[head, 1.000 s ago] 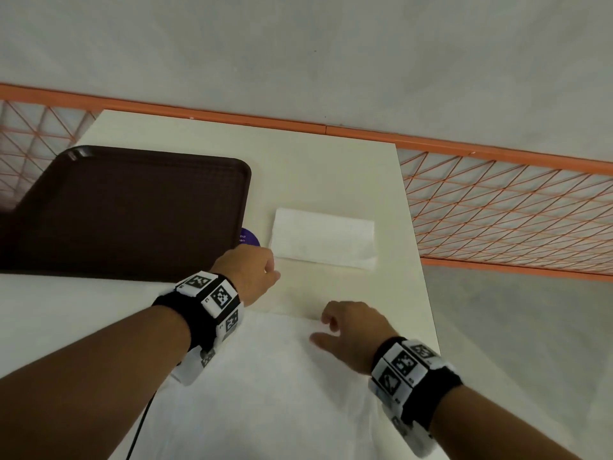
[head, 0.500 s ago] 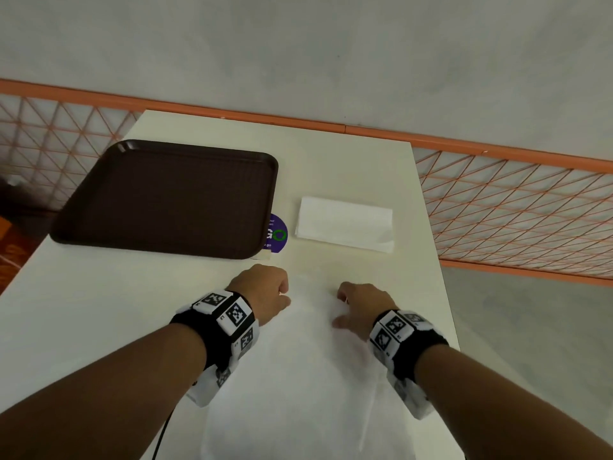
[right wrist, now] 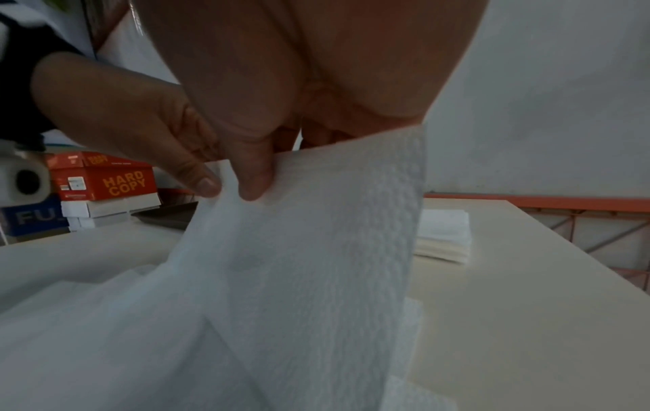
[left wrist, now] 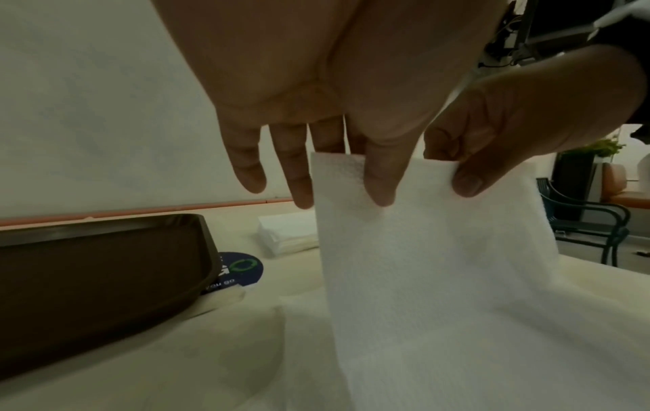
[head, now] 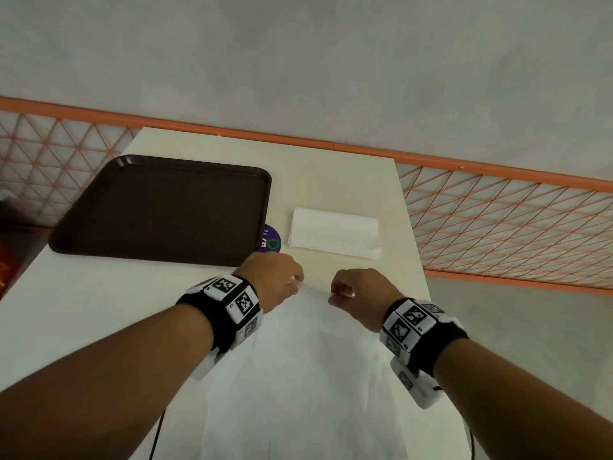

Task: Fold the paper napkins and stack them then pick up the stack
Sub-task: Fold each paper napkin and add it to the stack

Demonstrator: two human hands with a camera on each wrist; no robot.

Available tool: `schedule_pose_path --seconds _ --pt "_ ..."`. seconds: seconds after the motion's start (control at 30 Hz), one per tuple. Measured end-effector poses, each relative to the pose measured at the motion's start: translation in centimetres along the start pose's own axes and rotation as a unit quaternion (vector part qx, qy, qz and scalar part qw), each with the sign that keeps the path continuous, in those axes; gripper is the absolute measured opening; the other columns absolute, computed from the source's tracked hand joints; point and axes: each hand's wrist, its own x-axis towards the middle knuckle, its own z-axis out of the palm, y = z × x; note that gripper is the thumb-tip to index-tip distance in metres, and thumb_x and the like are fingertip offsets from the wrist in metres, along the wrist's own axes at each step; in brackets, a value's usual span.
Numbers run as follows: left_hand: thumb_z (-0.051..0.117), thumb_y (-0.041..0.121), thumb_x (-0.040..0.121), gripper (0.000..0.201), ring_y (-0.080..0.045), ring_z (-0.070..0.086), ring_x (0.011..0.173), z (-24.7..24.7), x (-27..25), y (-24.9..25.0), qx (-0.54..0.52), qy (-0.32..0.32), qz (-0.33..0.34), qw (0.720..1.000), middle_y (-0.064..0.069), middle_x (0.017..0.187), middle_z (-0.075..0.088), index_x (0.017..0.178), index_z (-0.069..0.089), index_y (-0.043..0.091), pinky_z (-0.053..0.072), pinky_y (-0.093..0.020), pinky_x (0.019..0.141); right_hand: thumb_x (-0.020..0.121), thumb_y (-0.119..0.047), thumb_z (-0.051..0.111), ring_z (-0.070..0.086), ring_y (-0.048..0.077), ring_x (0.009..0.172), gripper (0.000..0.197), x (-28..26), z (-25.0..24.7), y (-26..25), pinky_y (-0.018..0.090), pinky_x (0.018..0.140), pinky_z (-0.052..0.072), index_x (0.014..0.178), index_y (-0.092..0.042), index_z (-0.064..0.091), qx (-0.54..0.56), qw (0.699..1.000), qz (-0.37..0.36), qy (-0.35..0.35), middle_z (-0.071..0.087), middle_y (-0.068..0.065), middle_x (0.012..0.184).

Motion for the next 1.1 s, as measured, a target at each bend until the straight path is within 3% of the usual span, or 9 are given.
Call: schedule_pose_path --seconds 0.1,0.37,0.47,0.57,0.63,0.73,0.83,0.93,1.1 --pt "0.044 0.030 0.099 0.032 -0.018 0.053 0.116 0.1 -0.4 0.4 0.005 -0.008 0.005 1.000 0.001 0.126 0.059 0.124 0.062 0.021 0.040 -0.028 0.095 0.091 -0.034 0.060 0.059 0.018 0.091 0.008 -0.7 0.3 0.2 0.035 0.082 0.051 0.091 -0.026 0.060 -0.018 1.000 0.004 0.013 0.064 -0.006 0.097" --pt "0.051 0.034 0.092 0.026 -0.015 0.056 0.106 2.2 -3.6 -0.3 -0.049 -0.073 -0.010 0.996 0.008 0.113 0.063 0.109 0.067 0.025 0.045 -0.030 0.093 0.088 -0.034 0.063 0.060 0.018 0.090 0.011 -3.0 4.3 -0.2 0.033 0.082 0.051 0.092 -0.024 0.062 0.016 0.998 0.008 -0.056 0.063 -0.006 0.092" --pt "0.054 0.038 0.088 0.023 -0.015 0.060 0.092 2.5 -4.1 0.0 -0.084 -0.078 -0.035 0.993 0.006 0.096 0.067 0.090 0.070 0.022 0.049 -0.031 0.086 0.086 -0.033 0.066 0.061 0.019 0.091 0.013 -3.6 5.1 -0.5 0.034 0.084 0.052 0.093 -0.022 0.064 0.043 0.997 0.016 -0.068 0.067 -0.002 0.095" --pt "0.048 0.045 0.092 0.034 -0.018 0.057 0.076 3.2 -3.9 0.3 -0.085 -0.072 -0.050 0.992 0.002 0.077 0.061 0.071 0.059 0.021 0.044 -0.028 0.070 0.084 -0.037 0.070 0.061 0.016 0.094 0.020 -4.3 5.8 -0.6 0.031 0.086 0.051 0.096 -0.021 0.066 0.050 0.994 0.017 -0.091 0.067 -0.004 0.099" --pt "0.046 0.043 0.094 0.028 -0.019 0.059 0.086 3.9 -3.6 0.4 -0.051 -0.081 -0.053 0.994 0.002 0.092 0.064 0.086 0.063 0.022 0.045 -0.029 0.074 0.081 -0.045 0.071 0.061 0.012 0.097 0.031 -4.8 6.3 -0.6 0.027 0.087 0.049 0.101 -0.022 0.066 0.049 0.991 0.029 -0.120 0.067 -0.006 0.103" --pt "0.047 0.039 0.095 0.031 -0.020 0.055 0.110 5.3 -3.2 0.7 -0.021 -0.107 -0.056 0.992 0.002 0.121 0.058 0.118 0.060 0.023 0.045 -0.032 0.092 0.081 -0.055 0.066 0.061 0.011 0.098 0.037 -5.3 7.1 -0.2 0.026 0.086 0.049 0.102 -0.024 0.066 0.058 0.987 0.053 -0.140 0.067 -0.008 0.105" --pt "0.050 0.040 0.095 0.042 -0.019 0.045 0.124 6.4 -2.9 1.1 -0.022 -0.107 -0.043 0.993 0.003 0.137 0.046 0.133 0.049 0.022 0.040 -0.034 0.101 0.091 -0.041 0.058 0.061 0.018 0.100 0.026 -4.7 7.1 0.6 0.029 0.086 0.049 0.107 -0.022 0.064 0.043 0.993 0.059 -0.089 0.067 -0.002 0.107" --pt "0.055 0.041 0.092 0.053 -0.020 0.040 0.128 7.1 -2.3 1.6 0.007 -0.114 -0.024 0.993 0.002 0.140 0.042 0.140 0.042 0.023 0.038 -0.036 0.103 0.091 -0.036 0.059 0.055 0.018 0.112 0.034 -3.8 6.8 1.1 0.028 0.092 0.044 0.122 -0.022 0.057 0.009 0.997 0.060 -0.046 0.059 -0.003 0.119" --pt "0.061 0.039 0.088 0.052 -0.023 0.043 0.123 7.8 -1.8 1.9 0.040 -0.113 -0.033 0.992 -0.001 0.133 0.044 0.134 0.045 0.022 0.038 -0.038 0.101 0.080 -0.047 0.069 0.048 0.021 0.118 0.060 -2.4 7.5 1.3 0.036 0.098 0.043 0.131 -0.024 0.047 -0.046 0.993 0.076 -0.075 0.052 -0.003 0.127"
